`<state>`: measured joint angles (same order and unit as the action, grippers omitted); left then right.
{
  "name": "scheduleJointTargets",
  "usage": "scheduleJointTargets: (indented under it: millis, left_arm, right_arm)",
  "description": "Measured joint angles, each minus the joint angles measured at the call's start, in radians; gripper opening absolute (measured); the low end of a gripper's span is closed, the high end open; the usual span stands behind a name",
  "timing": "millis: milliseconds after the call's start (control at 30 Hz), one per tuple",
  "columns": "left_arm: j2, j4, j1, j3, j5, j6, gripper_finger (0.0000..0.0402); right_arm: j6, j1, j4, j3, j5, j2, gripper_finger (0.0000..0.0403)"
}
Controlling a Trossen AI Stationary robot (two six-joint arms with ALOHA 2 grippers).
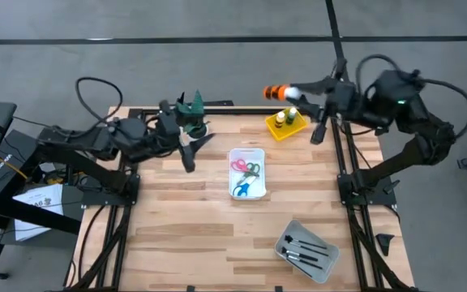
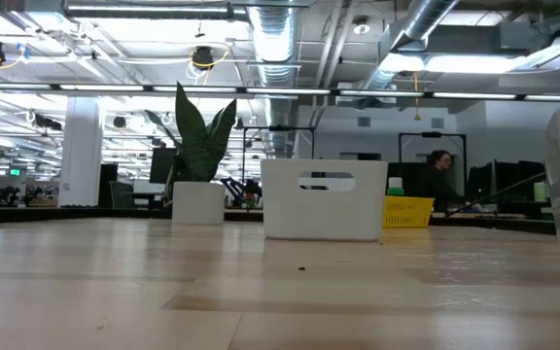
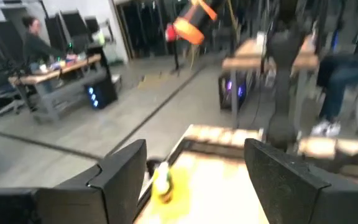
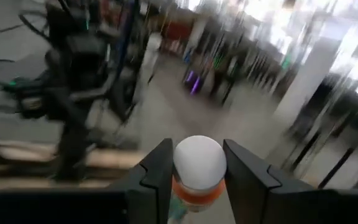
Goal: Pick & Place Paint Supplies
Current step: Put the orange acrylic paint bottle into the yellow basket
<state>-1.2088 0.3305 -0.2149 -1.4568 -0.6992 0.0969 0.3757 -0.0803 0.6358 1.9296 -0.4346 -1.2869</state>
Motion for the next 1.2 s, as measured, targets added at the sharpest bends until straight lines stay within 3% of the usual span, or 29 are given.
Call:
scheduleJointTargets:
  millis: [233,500,833,967,1200]
  left_arm:
    - [0.049,0.224,0.046,0.004,0.056,-0.056,0.0262]
    - [0.134,0.325,0.073,0.137,0.096,-0.079,0.0259]
    - [0.285,0.229,0.123,0.401,0.138,-0.079,0.0258]
    - [0.313,0.156,0.133,0.473,0.158,-0.077,0.0258]
    - [0.295,0.036,0.142,0.532,0.15,-0.044,0.0255]
  right_arm:
    - [-0.45,0.074,0.316,-0.002,0.098,-0.035,0.0108]
    - [-0.737,0.052,0.463,-0.079,0.094,-0.036,0.0108]
    - [-0.988,0.072,0.448,-0.372,-0.045,-0.022,0.0108]
    - [-1.067,0.077,0.262,-0.562,-0.039,0.041,0.0108]
    - [-1.163,0.137,0.126,-0.87,-0.055,0.169,0.0108]
